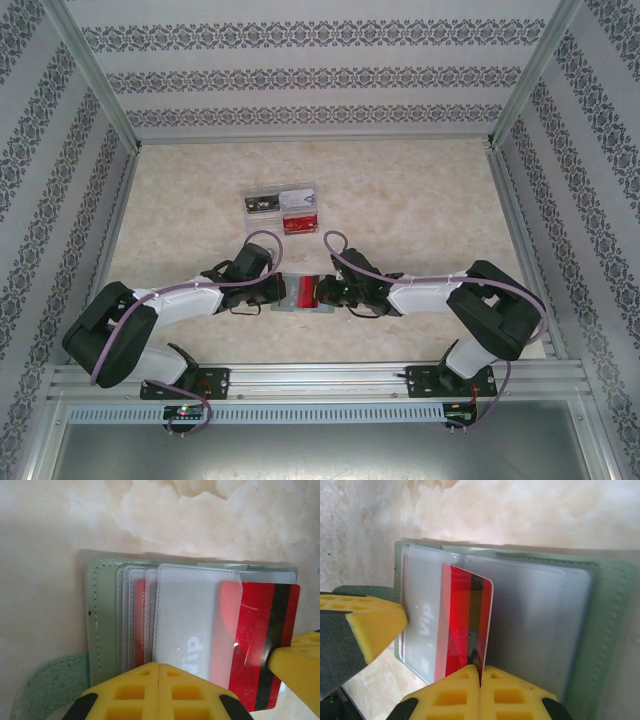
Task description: Take the credit cards out of the card holder
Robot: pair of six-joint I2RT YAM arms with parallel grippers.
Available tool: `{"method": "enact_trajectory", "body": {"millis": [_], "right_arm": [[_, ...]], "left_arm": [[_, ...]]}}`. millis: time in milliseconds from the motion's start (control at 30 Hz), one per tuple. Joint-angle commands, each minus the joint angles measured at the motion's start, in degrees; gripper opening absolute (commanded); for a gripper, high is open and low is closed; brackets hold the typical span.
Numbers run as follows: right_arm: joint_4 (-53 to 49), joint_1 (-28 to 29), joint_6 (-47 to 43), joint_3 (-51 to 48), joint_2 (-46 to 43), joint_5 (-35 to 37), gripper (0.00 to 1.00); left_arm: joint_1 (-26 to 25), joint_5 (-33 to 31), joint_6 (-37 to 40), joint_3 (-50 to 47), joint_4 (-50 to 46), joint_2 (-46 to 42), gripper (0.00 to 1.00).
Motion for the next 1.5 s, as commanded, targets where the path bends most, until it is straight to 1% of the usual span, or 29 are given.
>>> {"method": "enact_trajectory", "body": {"millis": [0, 167, 267, 433, 500, 567, 667, 733, 767, 833, 900, 967, 1000, 1033, 1133, 1300, 1467], "right_arm": [[-2.3, -0.8, 0.7, -2.8, -2.0, 2.2, 0.04], [-2.9, -1.6, -0.7, -4.6, -6.1, 2.2, 0.04], [-5.7, -1.6, -2.8, -4.1, -9.5, 2.7, 0.04], [-13.7, -1.6, -8.2, -1.2, -14.6, 4.1, 0.04], [-18.2, -1.6, -11.3, 1.2, -16.3, 5.2, 0.04], [-22.7, -1.4, -15.3, 4.2, -17.7, 6.5, 0.03], [-29.1, -1.0, -22.9, 10.1, -18.6, 9.2, 0.02], [-33.9, -0.4, -29.2, 15.0, -17.9, 12.2, 0.01], [-35.4, -0.2, -32.0, 16.9, -17.2, 13.2, 0.01], [-38.8, 0.5, -38.3, 21.4, -15.0, 17.6, 0.00], [-39.9, 1.3, -46.1, 24.6, -12.6, 19.9, 0.00], [-40.1, 2.7, -54.3, 26.9, -10.2, 23.4, 0.00], [-39.9, 3.2, -58.3, 28.0, -8.7, 24.8, 0.00], [-39.7, 3.8, -62.2, 29.2, -7.2, 26.4, 0.00], [-39.7, 5.1, -69.9, 32.9, -3.3, 31.7, 0.00], [-38.9, 6.2, -86.2, 37.5, 2.7, 34.1, 0.00], [-35.2, 5.9, -99.3, 41.9, 9.7, 39.5, 0.00]], "left_arm": [[0.5, -1.9, -0.3, 0.1, -4.7, 0.3, 0.00], [0.5, -1.9, -0.3, 0.3, -5.1, -0.4, 0.00], [0.5, -1.7, -0.4, 0.4, -5.3, -0.8, 0.00], [0.5, -1.4, -0.6, 1.0, -6.2, -3.0, 0.01], [0.4, -1.1, -0.6, 1.3, -6.8, -4.7, 0.06], [0.5, -1.0, -0.7, 1.6, -7.4, -7.0, 0.16], [0.5, -1.0, -0.9, 1.7, -8.4, -11.1, 0.35], [0.5, -1.5, -1.1, 1.5, -9.6, -14.0, 0.54], [0.5, -1.9, -1.1, 1.4, -10.2, -15.4, 0.61], [0.4, -3.3, -1.4, 0.8, -11.8, -18.8, 0.76], [0.5, -5.3, -1.7, 0.3, -14.3, -22.3, 0.85], [0.5, -7.4, -1.7, 0.1, -17.0, -25.9, 0.97], [0.5, -8.5, -1.7, -0.1, -18.4, -28.0, 1.00], [0.5, -9.4, -1.6, -0.2, -19.9, -29.9, 1.00], [0.5, -12.4, -1.6, -0.7, -23.8, -35.6, 1.00], [0.5, -17.3, -2.5, -2.6, -28.6, -44.4, 1.00], [0.5, -19.0, -2.8, -4.4, -31.4, -50.7, 1.00]]}}
